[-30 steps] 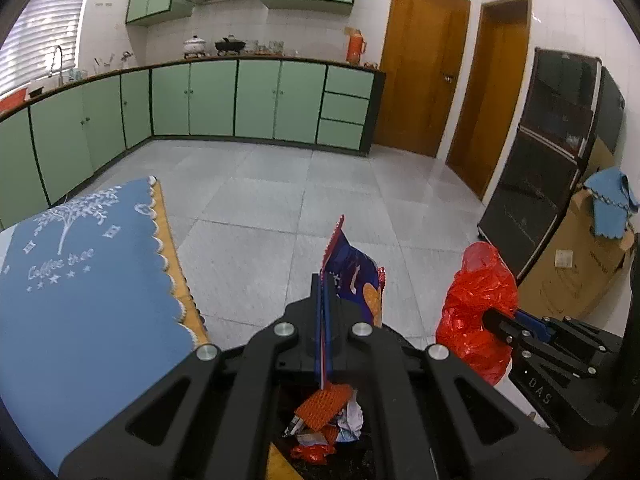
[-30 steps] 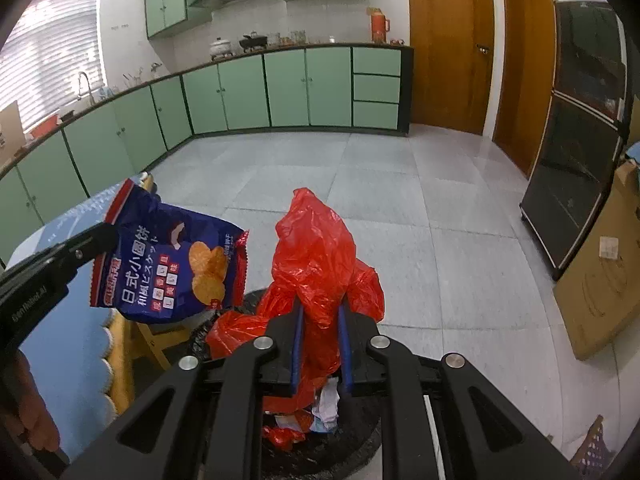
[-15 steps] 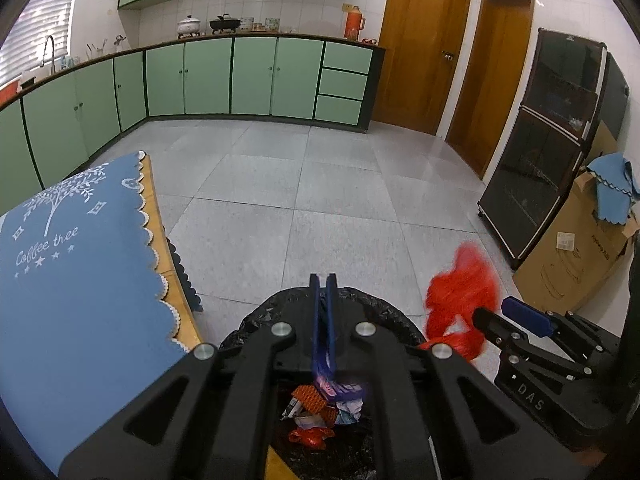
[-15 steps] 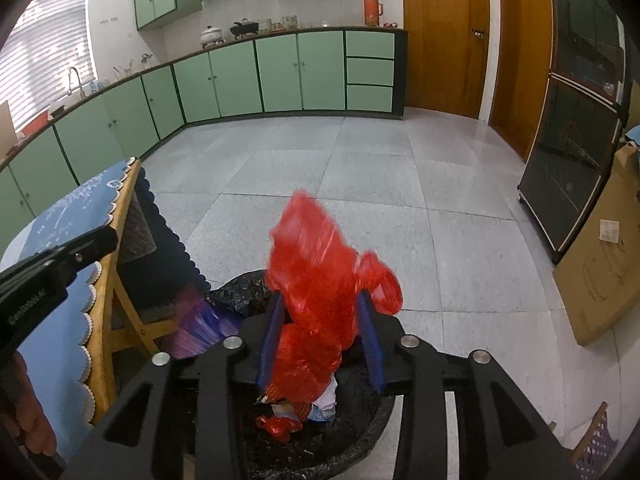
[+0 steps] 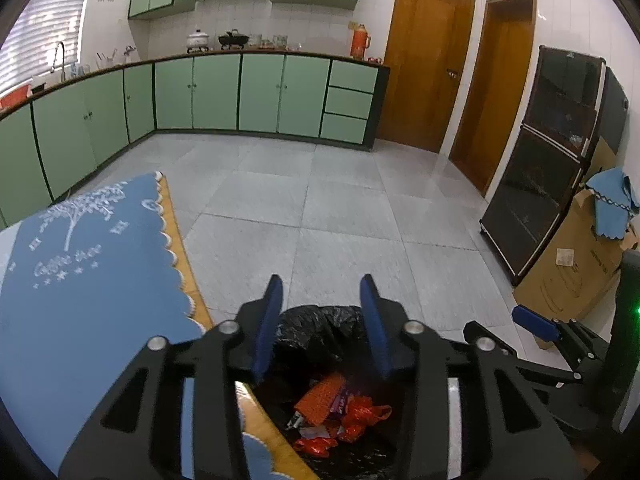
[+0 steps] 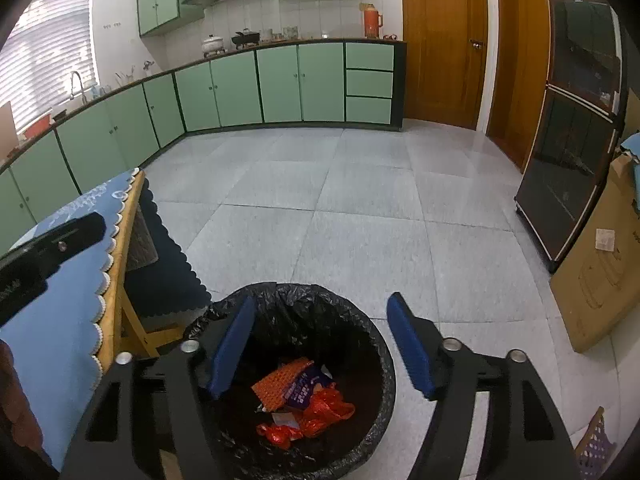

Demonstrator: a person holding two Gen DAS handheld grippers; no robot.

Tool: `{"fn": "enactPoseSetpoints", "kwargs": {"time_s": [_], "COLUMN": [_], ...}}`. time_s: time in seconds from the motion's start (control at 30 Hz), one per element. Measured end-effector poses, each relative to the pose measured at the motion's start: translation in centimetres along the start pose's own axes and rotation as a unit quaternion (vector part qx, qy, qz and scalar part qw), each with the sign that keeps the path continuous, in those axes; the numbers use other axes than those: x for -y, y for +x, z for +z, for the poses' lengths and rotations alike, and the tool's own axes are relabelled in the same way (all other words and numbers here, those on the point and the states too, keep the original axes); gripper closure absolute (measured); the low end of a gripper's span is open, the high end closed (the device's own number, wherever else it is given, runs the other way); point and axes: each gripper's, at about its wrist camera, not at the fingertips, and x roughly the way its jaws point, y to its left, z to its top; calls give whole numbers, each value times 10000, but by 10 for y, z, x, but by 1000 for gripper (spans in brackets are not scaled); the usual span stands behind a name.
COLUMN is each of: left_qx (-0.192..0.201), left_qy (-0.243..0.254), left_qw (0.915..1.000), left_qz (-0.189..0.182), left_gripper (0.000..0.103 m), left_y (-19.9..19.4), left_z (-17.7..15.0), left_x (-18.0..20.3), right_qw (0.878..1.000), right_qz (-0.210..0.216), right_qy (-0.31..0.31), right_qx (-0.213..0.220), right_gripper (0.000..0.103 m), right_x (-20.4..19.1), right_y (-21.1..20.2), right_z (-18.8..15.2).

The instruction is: Collect trash

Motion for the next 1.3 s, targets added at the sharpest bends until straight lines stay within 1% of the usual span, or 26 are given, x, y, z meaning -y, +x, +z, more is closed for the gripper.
{"fn": "enactPoseSetpoints", "kwargs": {"time_s": [0.07, 0.17, 0.2, 0.27, 0.37, 0.57, 0.7, 0.83, 0.93, 1.13, 1.3], "left_qx": [64, 157, 196, 257, 344, 480, 549, 550, 570, 572, 642], "left_qy": [-10, -54, -63, -66, -65, -125, -182, -218, -244, -294, -277], "left_qw": [10000, 9998, 9997, 9995, 9987, 9966, 9957, 9952, 9943, 9929, 9904], "left_qz": [22, 66, 116, 189, 376, 665, 723, 777, 862, 1003, 1196], "left_gripper": [54, 50, 49, 43, 39, 32, 28, 18, 14, 10, 9], "left_y": [-8, -24, -30, -41, -62, -98, -121, -141, -158, -196, -226], "left_z": [3, 7, 8, 9, 12, 14, 13, 10, 6, -5, -16], "left_x": [-3, -9, -11, -15, -21, -32, -37, -42, -46, -50, -51], "right_qw": [10000, 9999, 9999, 9998, 9996, 9983, 9973, 9959, 9951, 9935, 9912], "right_qz": [15, 34, 40, 66, 162, 443, 604, 774, 879, 945, 1022], "right_qy": [4, -15, -30, -59, -96, -201, -235, -265, -286, -478, -630], "right_qx": [31, 103, 128, 155, 219, 312, 354, 381, 363, 412, 550], "right_gripper": [26, 19, 18, 12, 6, 6, 6, 6, 6, 6, 6], "right_x": [0, -3, -5, -9, -16, -32, -41, -50, -56, -69, -78], "right_y": [-3, -12, -15, -20, -32, -56, -72, -92, -108, -144, -173], "right_z": [2, 6, 7, 9, 14, 23, 24, 26, 27, 22, 19]}}
